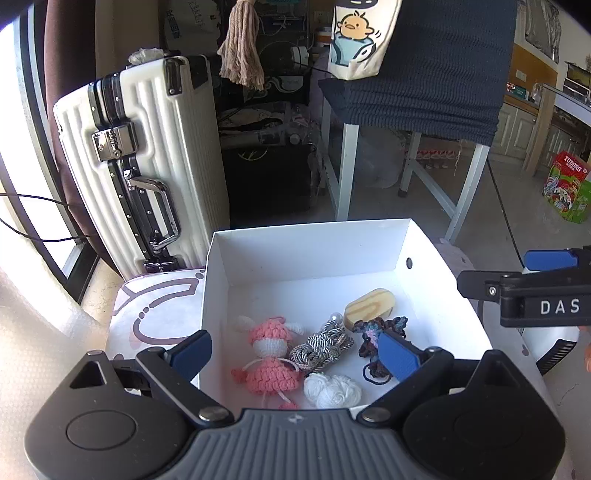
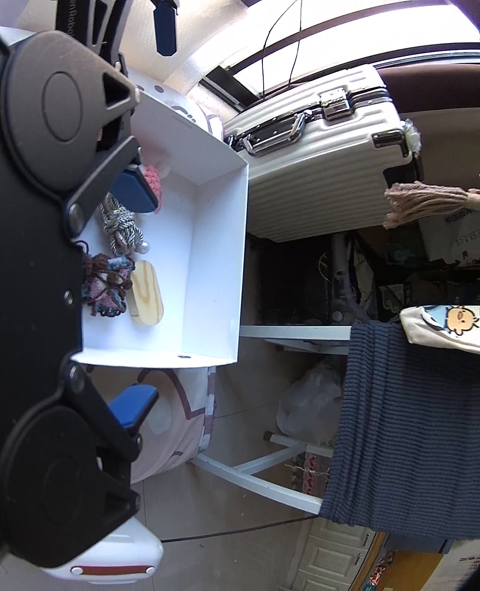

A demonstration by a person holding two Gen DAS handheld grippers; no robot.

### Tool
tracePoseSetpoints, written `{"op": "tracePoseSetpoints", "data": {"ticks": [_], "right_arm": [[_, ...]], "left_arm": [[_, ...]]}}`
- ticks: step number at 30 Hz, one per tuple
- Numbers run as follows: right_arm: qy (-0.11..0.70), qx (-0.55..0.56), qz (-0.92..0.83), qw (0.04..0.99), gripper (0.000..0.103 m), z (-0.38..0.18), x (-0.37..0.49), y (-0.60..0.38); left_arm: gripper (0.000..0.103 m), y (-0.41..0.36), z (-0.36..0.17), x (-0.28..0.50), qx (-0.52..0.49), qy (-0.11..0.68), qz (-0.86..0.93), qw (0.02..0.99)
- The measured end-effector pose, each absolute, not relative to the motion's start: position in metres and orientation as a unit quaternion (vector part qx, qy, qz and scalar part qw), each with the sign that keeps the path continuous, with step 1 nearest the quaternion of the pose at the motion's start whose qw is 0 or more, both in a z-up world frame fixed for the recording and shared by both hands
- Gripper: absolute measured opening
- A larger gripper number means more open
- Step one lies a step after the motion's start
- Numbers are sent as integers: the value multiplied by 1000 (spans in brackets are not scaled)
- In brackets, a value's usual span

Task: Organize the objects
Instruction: 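Withdraw both tools from the box toward the grey mouse and floral pouch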

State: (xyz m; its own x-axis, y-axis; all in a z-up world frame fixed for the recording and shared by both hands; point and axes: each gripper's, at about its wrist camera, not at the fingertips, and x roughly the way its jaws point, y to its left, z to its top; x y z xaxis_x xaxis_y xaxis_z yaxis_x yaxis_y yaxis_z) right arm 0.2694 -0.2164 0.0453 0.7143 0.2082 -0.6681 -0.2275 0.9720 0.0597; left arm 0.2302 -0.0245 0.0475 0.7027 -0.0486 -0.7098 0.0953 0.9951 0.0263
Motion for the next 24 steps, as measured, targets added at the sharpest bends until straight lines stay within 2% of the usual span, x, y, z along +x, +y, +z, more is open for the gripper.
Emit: {"op": "tracePoseSetpoints", "data": {"ticks": [24], "right_arm": [[287,-32,109,951,101,71,164,-225]], "left_arm": [[103,-6,70,152,19,347,-13,937]]}}
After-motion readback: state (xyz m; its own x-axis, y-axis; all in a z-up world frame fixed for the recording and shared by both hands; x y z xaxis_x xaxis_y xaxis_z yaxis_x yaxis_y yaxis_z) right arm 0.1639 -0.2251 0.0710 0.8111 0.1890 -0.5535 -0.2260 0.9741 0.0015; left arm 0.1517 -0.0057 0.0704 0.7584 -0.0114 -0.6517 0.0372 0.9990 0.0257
